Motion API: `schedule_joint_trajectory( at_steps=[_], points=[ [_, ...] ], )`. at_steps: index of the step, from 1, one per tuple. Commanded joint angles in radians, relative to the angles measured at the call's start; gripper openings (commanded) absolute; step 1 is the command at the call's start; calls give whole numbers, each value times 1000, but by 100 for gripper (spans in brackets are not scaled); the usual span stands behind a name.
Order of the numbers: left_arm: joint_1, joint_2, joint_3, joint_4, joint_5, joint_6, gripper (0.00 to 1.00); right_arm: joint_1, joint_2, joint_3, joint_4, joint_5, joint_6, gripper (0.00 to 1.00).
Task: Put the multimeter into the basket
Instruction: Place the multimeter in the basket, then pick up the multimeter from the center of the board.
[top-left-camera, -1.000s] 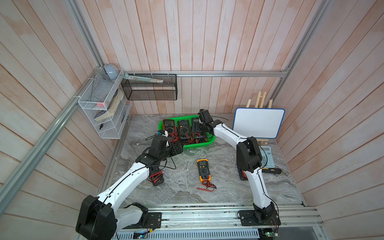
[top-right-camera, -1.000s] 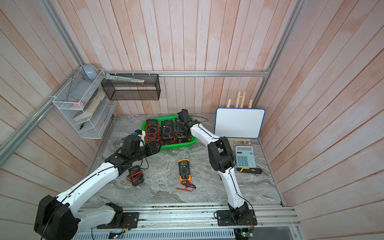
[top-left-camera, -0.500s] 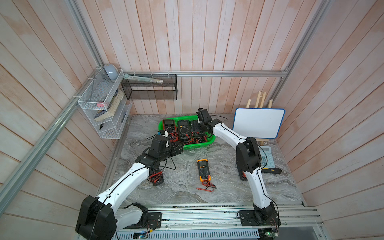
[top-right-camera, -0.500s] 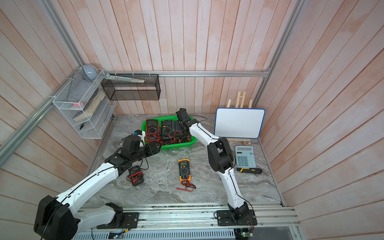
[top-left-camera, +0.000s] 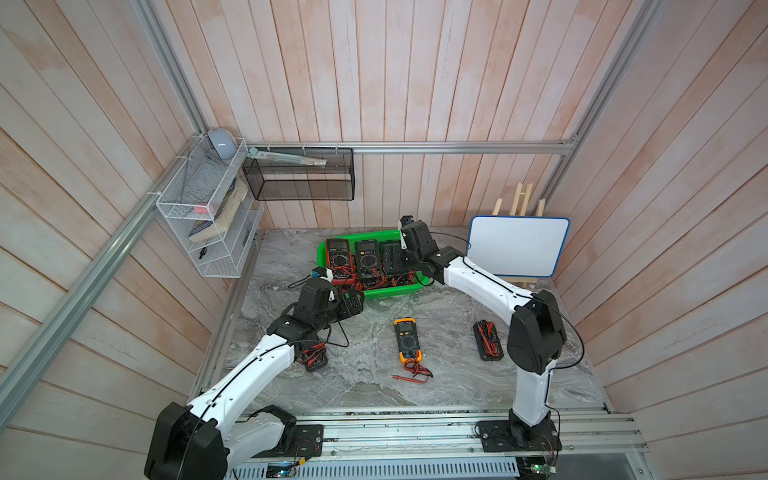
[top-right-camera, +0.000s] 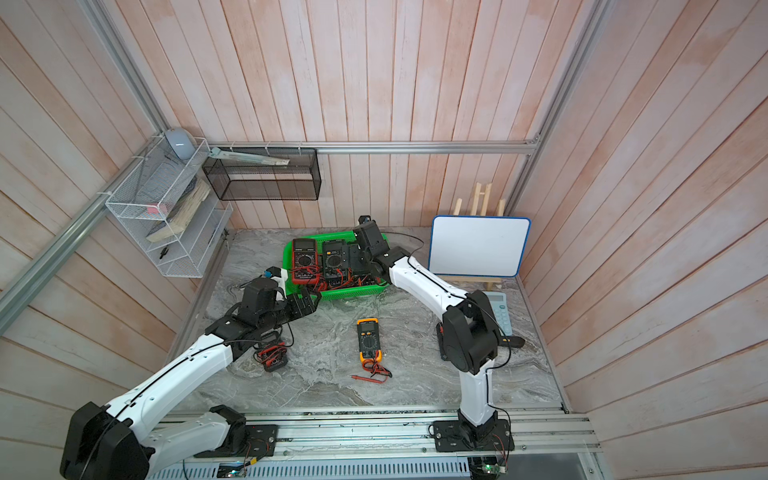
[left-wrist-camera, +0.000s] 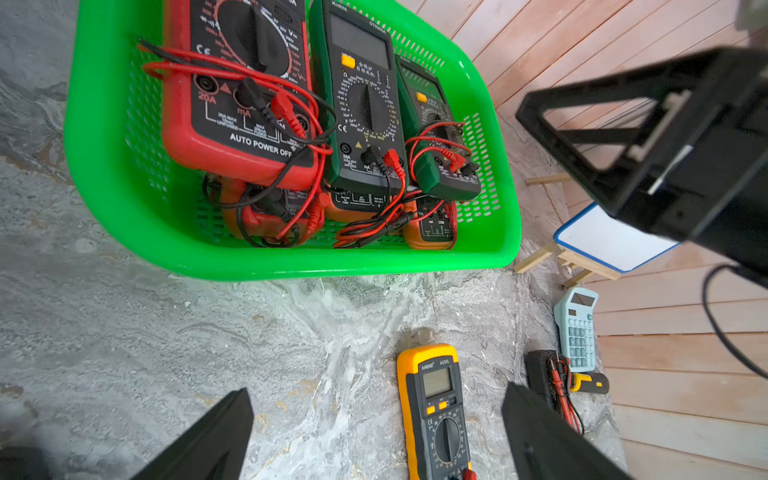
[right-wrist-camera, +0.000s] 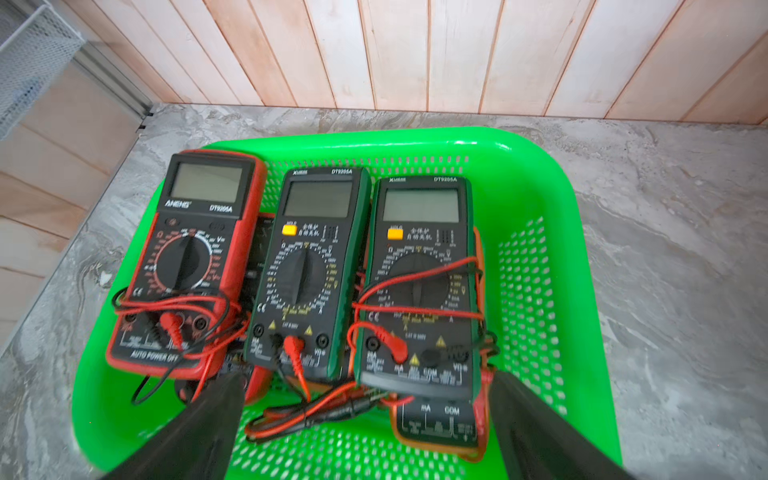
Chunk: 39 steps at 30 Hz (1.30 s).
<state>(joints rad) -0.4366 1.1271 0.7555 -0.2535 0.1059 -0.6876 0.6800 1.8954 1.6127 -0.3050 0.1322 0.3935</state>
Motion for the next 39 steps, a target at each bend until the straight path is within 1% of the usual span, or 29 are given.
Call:
schedule_joint_trajectory(
  at_steps=[1, 7, 11, 14, 17, 23, 27, 32, 39],
  points=[
    [5, -35, -36, 13, 29, -19, 100, 29, -79, -123, 53, 17, 38, 98],
    [0, -69, -89, 18, 64, -41, 100, 103, -243, -368, 81, 51, 87, 98],
    [-12, -84, -132, 34, 80, -61, 100, 154, -335, -508, 65, 91, 127, 98],
    [-37, -87, -156, 54, 85, -78, 100, 183, -387, -602, 57, 107, 167, 98],
    [-72, -82, -172, 67, 61, -91, 100, 212, -414, -671, 57, 106, 203, 98],
    [-108, -76, -205, 98, 46, -130, 100, 255, -381, -712, 50, 96, 244, 98],
    [-109, -86, -224, 109, 41, -149, 100, 273, -333, -713, 58, 88, 255, 98],
    [-109, -91, -227, 103, 36, -145, 100, 279, -269, -692, 49, 87, 243, 98],
    [-109, -95, -226, 102, 34, -145, 100, 279, -217, -694, 48, 98, 243, 98]
  ],
)
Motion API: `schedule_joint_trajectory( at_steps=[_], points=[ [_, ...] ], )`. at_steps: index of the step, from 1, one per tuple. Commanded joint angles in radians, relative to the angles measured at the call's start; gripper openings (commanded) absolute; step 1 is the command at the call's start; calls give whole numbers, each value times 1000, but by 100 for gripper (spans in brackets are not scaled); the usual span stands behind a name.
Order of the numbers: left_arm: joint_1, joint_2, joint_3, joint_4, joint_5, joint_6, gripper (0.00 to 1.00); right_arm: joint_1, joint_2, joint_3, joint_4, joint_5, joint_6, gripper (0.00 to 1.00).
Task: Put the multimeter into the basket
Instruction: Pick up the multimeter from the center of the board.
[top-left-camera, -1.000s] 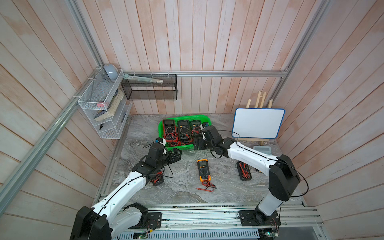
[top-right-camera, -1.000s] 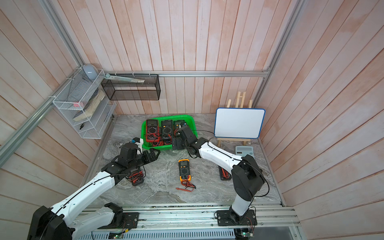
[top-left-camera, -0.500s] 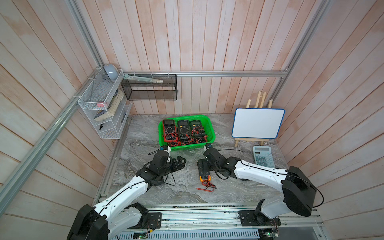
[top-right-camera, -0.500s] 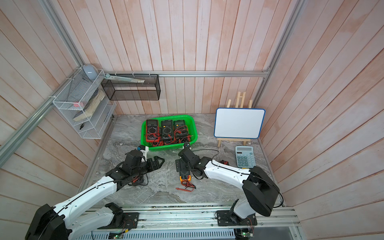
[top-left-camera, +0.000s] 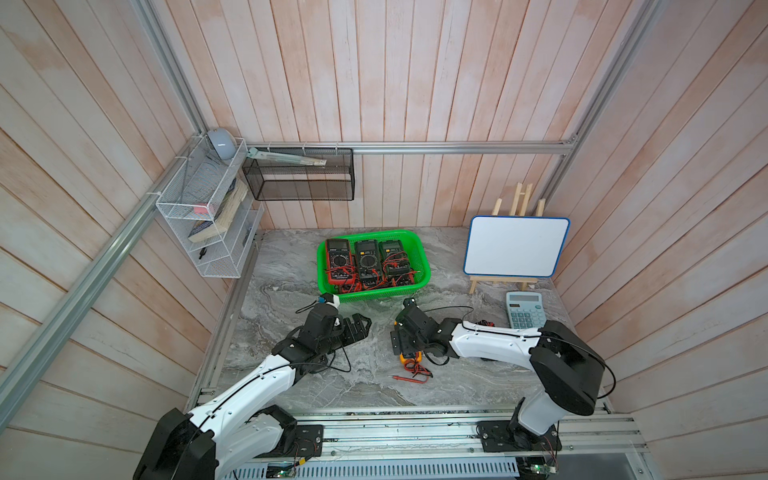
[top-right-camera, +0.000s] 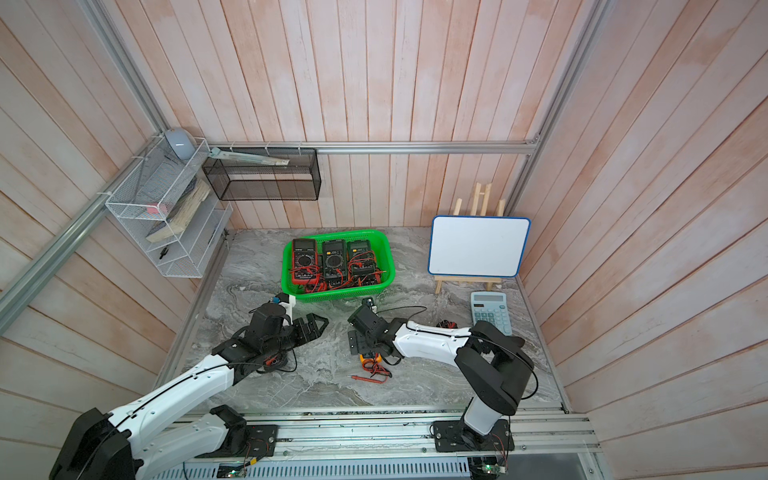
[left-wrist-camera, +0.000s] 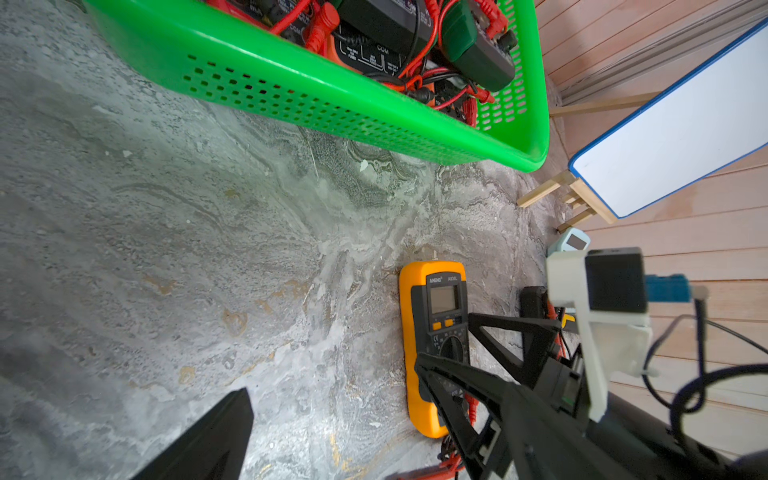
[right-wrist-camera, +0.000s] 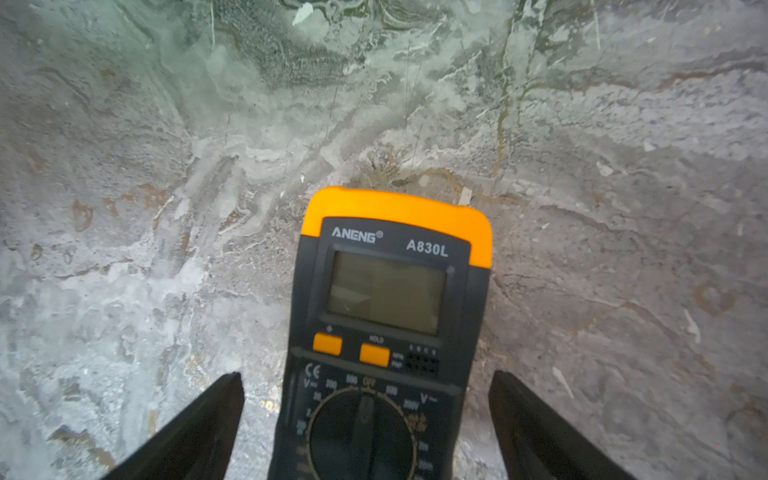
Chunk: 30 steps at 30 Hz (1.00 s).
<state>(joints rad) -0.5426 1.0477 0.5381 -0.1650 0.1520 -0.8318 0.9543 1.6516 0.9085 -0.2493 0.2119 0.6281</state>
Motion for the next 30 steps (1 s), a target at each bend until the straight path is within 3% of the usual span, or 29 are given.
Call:
schedule_joint_trajectory(
  at_steps=[1, 7, 22, 30],
  points=[
    [-3, -17, -8, 13, -11, 0, 100, 5, 37, 10, -7, 15, 9, 98],
    [-3, -19, -6, 9, -16, -1, 100, 5, 72, 11, 13, -4, 5, 90],
    [-3, -29, 3, -5, -27, -13, 100, 4, -29, 10, 15, -53, -17, 26],
    [-3, -62, 18, -38, -64, -21, 100, 2, -111, 103, -25, -80, -54, 19]
  ],
)
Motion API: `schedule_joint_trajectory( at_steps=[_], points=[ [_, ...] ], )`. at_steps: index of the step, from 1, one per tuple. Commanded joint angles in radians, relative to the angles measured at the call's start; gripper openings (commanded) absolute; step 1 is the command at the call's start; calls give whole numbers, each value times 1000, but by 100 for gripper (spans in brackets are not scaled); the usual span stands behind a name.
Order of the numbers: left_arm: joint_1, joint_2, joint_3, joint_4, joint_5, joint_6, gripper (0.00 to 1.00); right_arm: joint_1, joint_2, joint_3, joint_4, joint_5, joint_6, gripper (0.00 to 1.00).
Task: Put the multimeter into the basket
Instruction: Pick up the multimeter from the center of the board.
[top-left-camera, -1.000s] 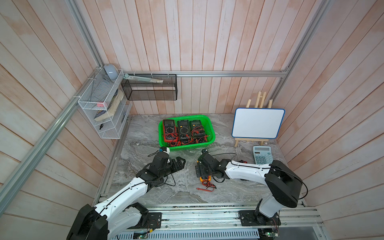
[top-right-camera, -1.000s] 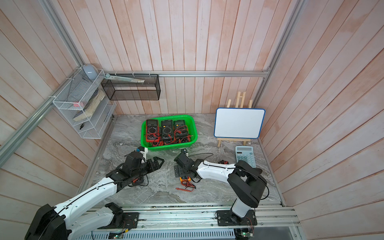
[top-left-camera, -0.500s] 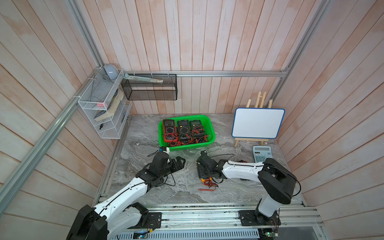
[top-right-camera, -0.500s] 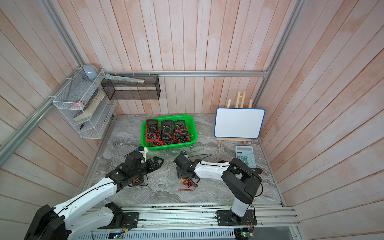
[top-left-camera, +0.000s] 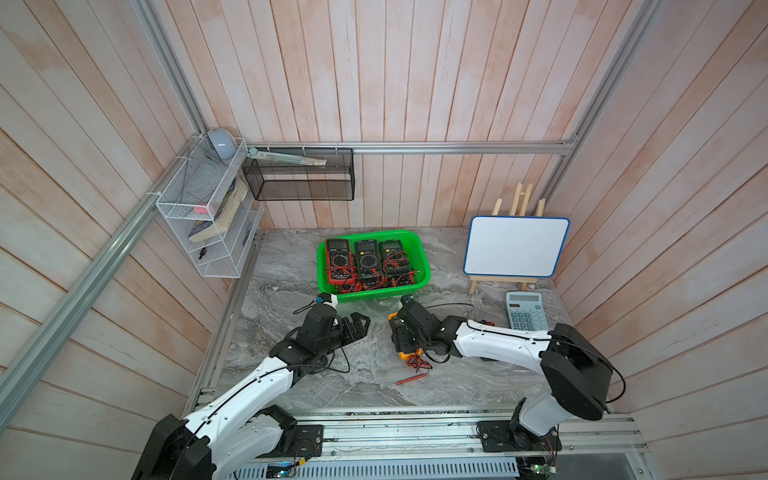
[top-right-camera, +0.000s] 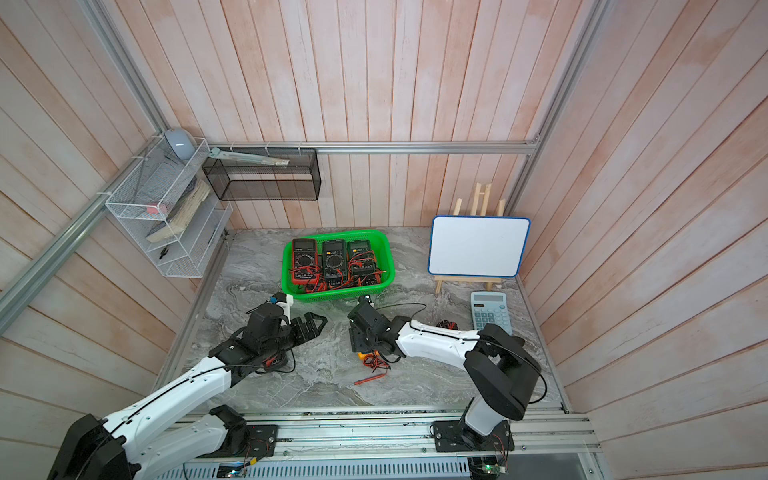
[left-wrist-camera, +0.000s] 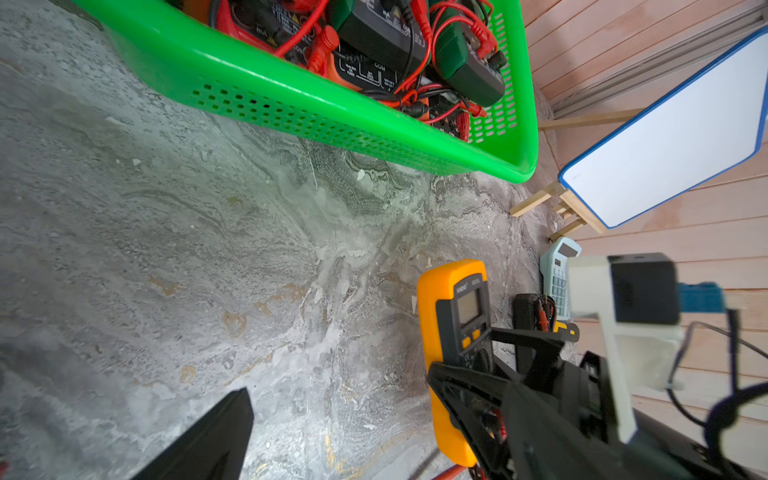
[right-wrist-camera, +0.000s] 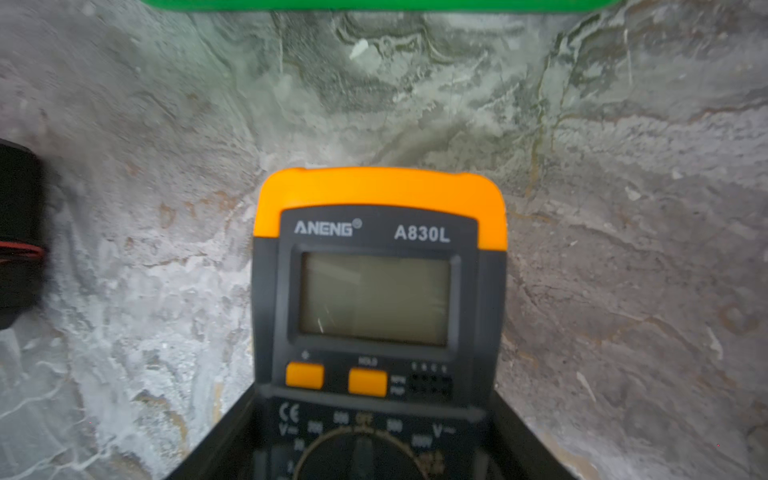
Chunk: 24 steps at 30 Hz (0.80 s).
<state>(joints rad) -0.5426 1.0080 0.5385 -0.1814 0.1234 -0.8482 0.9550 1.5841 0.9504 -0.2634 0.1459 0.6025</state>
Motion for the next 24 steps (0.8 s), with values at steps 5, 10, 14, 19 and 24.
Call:
schedule_joint_trajectory(
  at_steps=[5, 10, 14, 19, 24],
  points=[
    [0, -46, 27, -41, -69, -5, 100, -39, -76, 165, -24, -28, -71, 19],
    [12, -63, 32, -58, -102, 0, 100, -127, -78, 281, -12, -102, -81, 19],
    [50, -72, 56, -78, -104, 19, 100, -196, -39, 389, 16, -145, -74, 19],
    [89, -72, 83, -88, -97, 48, 100, -248, 59, 557, 26, -143, -69, 20],
    [100, -62, 93, -88, -94, 57, 100, -285, 187, 724, 45, -114, -49, 20]
  ],
)
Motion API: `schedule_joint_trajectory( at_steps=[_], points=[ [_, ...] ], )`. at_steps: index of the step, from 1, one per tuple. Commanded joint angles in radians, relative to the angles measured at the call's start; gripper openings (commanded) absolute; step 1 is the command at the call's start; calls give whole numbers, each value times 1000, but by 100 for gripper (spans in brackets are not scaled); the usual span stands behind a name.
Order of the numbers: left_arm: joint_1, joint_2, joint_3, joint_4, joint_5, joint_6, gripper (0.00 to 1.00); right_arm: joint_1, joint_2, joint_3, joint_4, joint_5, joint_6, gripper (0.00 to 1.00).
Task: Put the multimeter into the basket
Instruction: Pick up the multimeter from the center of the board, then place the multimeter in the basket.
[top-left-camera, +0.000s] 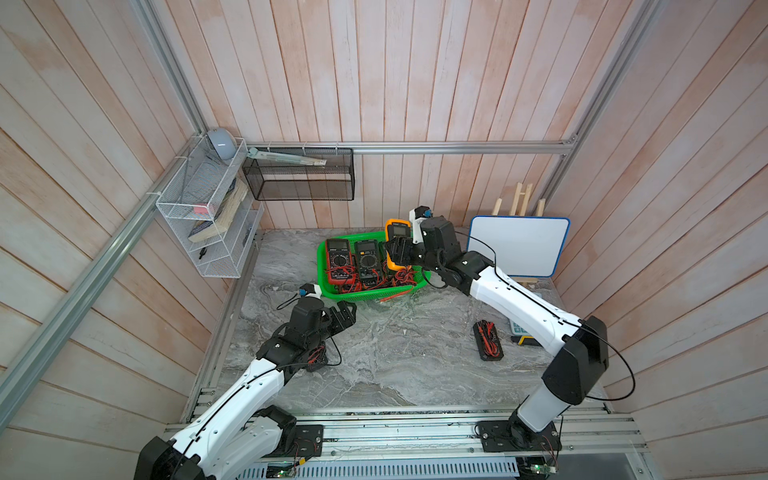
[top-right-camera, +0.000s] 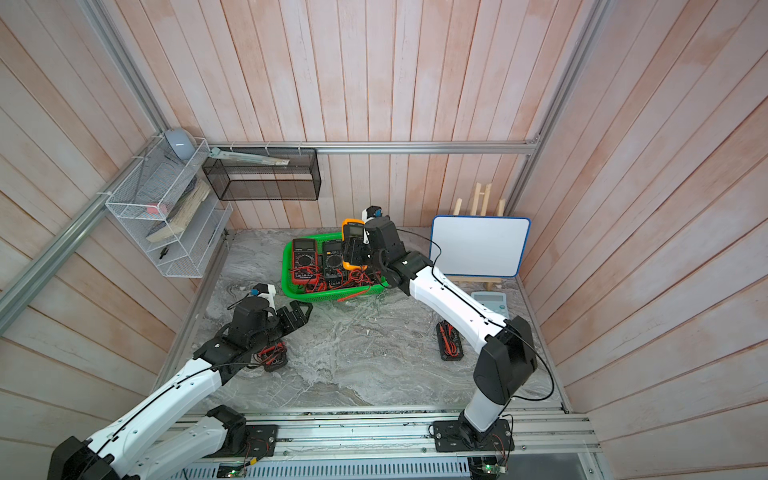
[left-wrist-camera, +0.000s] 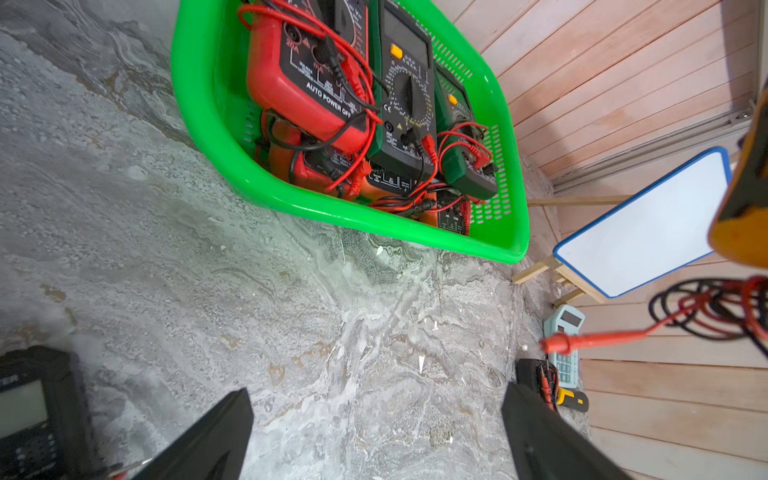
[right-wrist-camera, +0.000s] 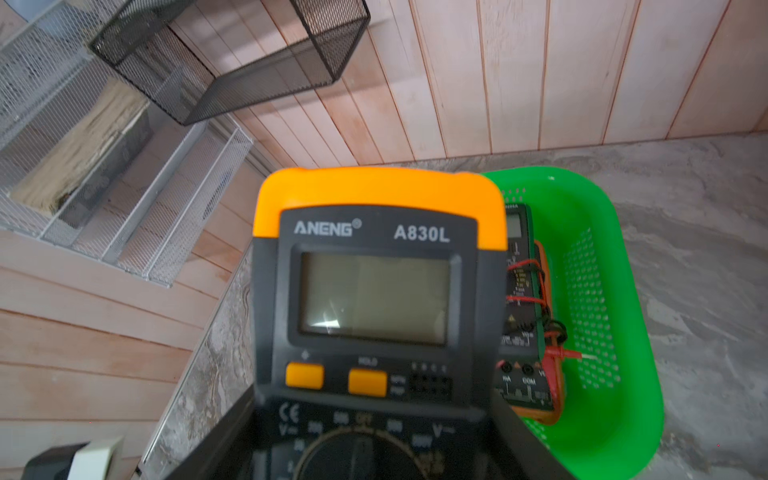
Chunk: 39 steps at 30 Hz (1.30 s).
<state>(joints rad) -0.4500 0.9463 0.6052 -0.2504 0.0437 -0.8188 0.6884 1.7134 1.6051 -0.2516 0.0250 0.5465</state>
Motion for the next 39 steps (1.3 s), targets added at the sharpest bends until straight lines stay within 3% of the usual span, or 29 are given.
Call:
schedule_joint_trajectory(
  at_steps=[1, 8, 17, 33, 39],
  points=[
    [7, 3, 25, -17, -12, 27, 100, -24, 86, 102, 39, 11, 17, 20],
    [10, 5, 34, -26, -10, 27, 100, -54, 287, 316, 108, 44, 59, 21],
    [12, -8, 51, -59, -29, 30, 100, -62, 564, 620, 29, 14, 46, 21],
    [13, -18, 53, -54, -28, 18, 99, 18, 631, 499, -1, 27, -25, 23],
    [14, -24, 58, -63, -31, 15, 100, 43, 638, 470, -29, 55, -44, 29]
  ],
)
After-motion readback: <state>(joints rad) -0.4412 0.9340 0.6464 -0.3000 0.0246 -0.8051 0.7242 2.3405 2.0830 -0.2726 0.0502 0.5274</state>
